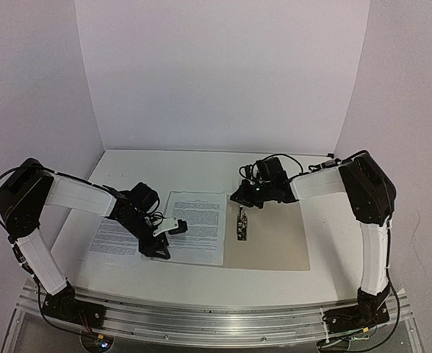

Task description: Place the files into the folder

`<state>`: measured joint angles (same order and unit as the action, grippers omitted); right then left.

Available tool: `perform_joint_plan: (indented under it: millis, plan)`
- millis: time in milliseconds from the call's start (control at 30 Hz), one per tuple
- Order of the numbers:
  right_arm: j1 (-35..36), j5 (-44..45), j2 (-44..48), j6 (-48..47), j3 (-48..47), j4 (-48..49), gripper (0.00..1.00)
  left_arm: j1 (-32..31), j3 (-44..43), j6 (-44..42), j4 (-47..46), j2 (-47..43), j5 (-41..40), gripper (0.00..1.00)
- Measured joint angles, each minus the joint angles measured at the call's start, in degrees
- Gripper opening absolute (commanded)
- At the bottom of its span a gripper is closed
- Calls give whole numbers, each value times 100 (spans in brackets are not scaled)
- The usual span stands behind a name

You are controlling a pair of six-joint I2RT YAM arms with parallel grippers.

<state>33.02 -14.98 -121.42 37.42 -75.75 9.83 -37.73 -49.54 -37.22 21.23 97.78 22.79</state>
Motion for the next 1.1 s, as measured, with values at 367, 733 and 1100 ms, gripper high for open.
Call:
perform_joint_plan:
  millis: [367, 733, 1100]
  plan:
    - [88, 171, 962, 313, 78, -342, 41, 316, -1290, 1181, 933, -94, 32, 100]
    - [1978, 952, 199, 1334, -1565, -539, 82, 4307, -2507, 3621, 2027, -285, -60, 100]
    - [3022, 1226, -2420, 1867, -4372, -767, 77, 5385, -1399, 3131, 2315, -11, -350, 89]
